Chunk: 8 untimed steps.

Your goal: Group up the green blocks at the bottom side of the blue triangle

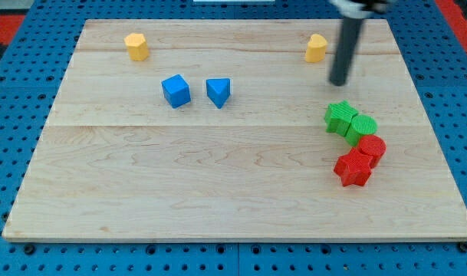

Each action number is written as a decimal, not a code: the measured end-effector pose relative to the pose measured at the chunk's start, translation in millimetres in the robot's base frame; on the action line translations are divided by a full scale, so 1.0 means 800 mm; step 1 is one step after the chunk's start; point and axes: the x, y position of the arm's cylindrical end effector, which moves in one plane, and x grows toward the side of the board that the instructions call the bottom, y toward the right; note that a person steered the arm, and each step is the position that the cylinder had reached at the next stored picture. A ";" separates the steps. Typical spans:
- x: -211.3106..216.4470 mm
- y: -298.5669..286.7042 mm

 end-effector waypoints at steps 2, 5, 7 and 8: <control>0.136 0.042; 0.125 -0.187; 0.179 -0.193; 0.170 -0.277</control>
